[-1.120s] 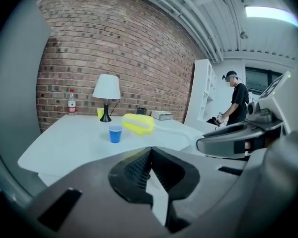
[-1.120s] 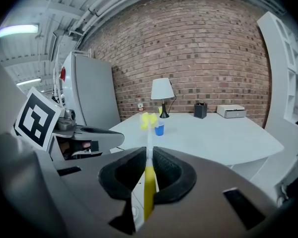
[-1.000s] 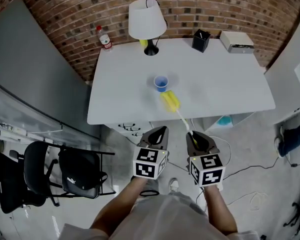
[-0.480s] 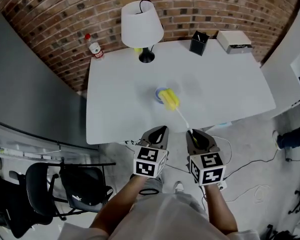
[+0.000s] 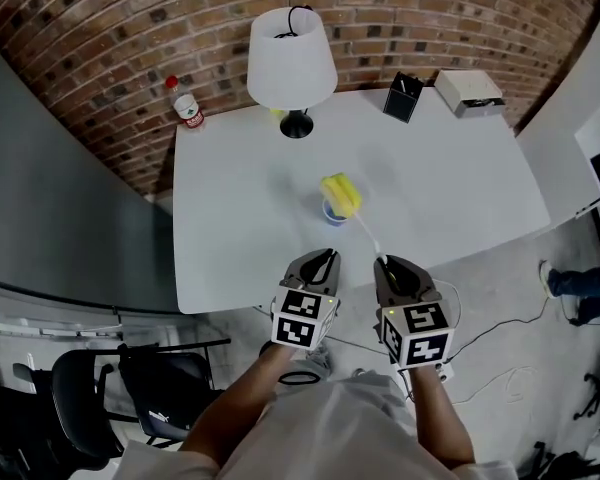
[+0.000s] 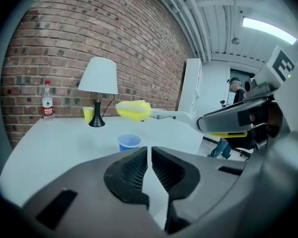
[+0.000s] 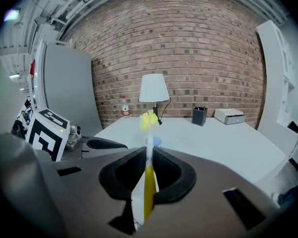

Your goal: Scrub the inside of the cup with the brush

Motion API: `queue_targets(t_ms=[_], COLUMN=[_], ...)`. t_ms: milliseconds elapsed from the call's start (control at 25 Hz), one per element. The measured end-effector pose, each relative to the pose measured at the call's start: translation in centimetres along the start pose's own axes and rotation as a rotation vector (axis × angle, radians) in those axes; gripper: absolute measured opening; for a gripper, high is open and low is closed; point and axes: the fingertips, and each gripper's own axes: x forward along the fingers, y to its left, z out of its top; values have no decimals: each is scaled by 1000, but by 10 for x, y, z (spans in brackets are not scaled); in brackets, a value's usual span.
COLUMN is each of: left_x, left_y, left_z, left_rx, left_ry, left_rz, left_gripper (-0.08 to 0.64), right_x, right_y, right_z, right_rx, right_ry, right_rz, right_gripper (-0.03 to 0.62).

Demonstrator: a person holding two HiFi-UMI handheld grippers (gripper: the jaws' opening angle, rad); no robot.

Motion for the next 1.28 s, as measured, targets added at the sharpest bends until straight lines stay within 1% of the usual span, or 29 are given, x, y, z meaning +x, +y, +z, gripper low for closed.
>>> queue_targets(t_ms=[240,480,520,640,760,920,1000,1120,1280], left_x=[10,33,38,51,65,81,89,97,110], left_y=[18,29,31,36,41,44,45,50,54], left_z=[7,-4,-6,-12,-17,-25,-27,-28,-26], left_rx=[-2,1,-1,-7,-15,-30,-34,-42,-42], left_ry=[-22,-7,-4,6,8,19,26,29,31], left_rz=[3,0,3,20,44,87,105,141,162], left_gripper=[13,30,39,99,123,219,252,273,276], right_x=[14,30,34,45,55,65,69,75,83], right_y=[2,-4,-6,-15,-24,-37,-42,-49,-56], right_z=[13,21,21,24,28,33,34,34,35], right_rx=[-21,-43,-47,-62,-82,-108,-116,-126,-135], right_ry=[9,14,15,18,18,19,19,22,24], right_rz=[-13,7,12,33,65,109,127,151,181], right_gripper=[40,40,40,40,40,38,38,38,37])
